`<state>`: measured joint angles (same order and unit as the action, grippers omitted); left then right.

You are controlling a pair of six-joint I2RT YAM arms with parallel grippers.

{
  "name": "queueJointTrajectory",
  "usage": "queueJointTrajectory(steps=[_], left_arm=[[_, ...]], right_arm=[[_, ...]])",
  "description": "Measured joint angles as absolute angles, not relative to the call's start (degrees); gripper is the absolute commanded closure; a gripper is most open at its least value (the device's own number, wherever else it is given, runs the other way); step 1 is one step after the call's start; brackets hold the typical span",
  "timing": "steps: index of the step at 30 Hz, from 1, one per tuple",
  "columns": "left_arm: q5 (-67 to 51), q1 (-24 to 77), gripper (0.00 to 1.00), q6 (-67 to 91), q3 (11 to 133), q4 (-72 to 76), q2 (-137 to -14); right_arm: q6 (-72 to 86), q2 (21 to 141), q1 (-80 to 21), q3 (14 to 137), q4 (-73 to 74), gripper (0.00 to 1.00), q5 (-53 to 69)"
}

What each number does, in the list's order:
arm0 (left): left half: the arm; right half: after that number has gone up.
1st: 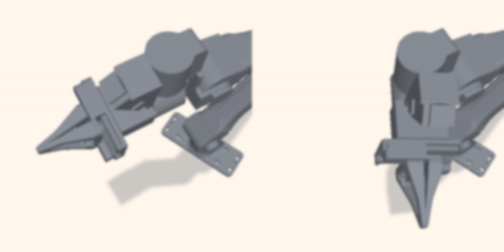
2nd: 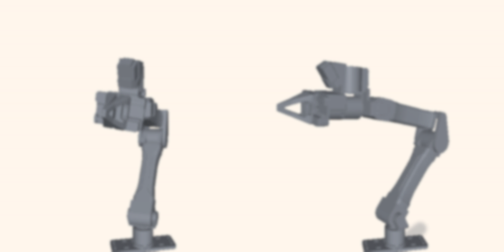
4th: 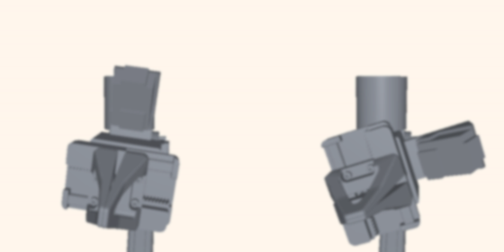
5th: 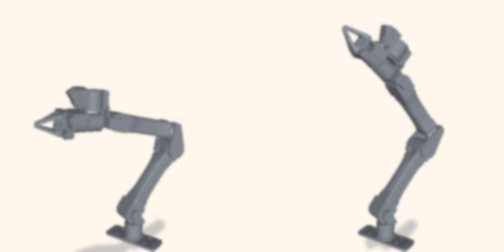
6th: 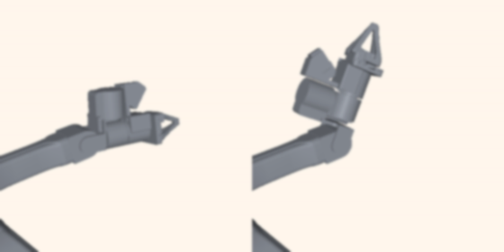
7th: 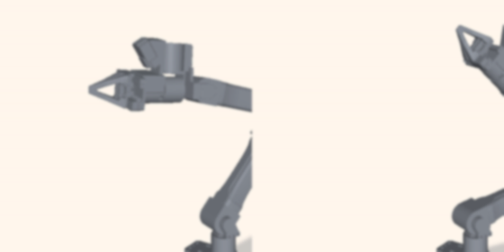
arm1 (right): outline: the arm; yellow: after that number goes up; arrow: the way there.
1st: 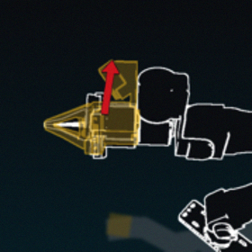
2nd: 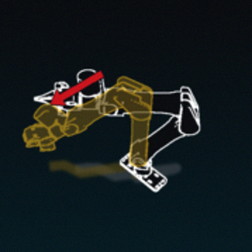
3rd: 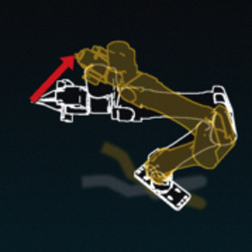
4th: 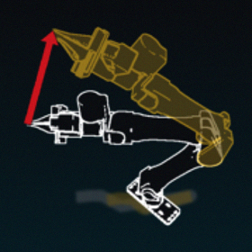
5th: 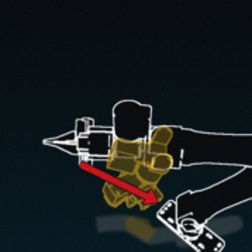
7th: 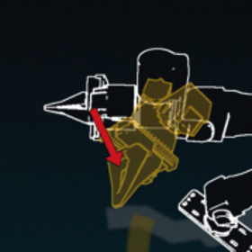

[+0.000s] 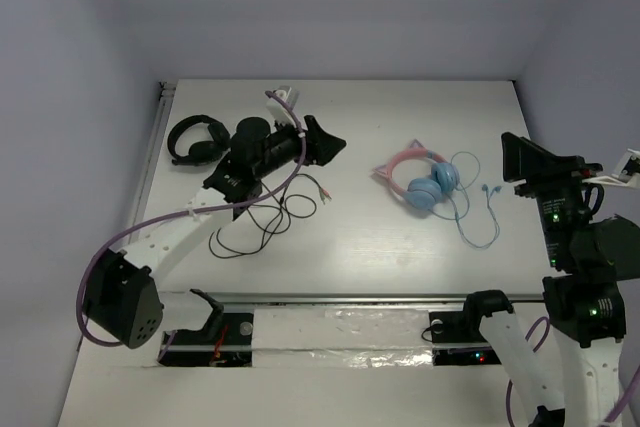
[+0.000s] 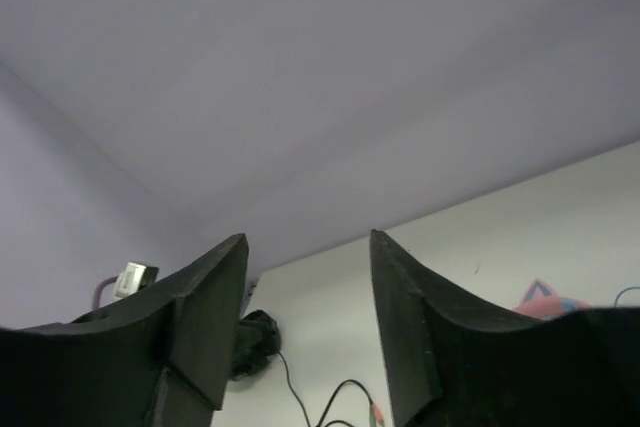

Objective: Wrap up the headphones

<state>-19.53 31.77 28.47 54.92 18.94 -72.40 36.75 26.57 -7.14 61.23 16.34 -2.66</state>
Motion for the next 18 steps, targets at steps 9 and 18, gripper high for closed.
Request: queueJointTrajectory(steps=[9, 18], left_arm=[[-14.0, 36.4, 1.0, 26.3, 61.1, 17.7, -79.6], [-7.1, 42.8, 0.99, 17.3, 65.1, 17.6, -90.0]], right_arm=[[37.1, 27.1, -7.1, 60.9, 17.6, 1.0, -2.5], [36.8, 27.0, -7.1, 59.1, 17.6, 1.0, -0.4]])
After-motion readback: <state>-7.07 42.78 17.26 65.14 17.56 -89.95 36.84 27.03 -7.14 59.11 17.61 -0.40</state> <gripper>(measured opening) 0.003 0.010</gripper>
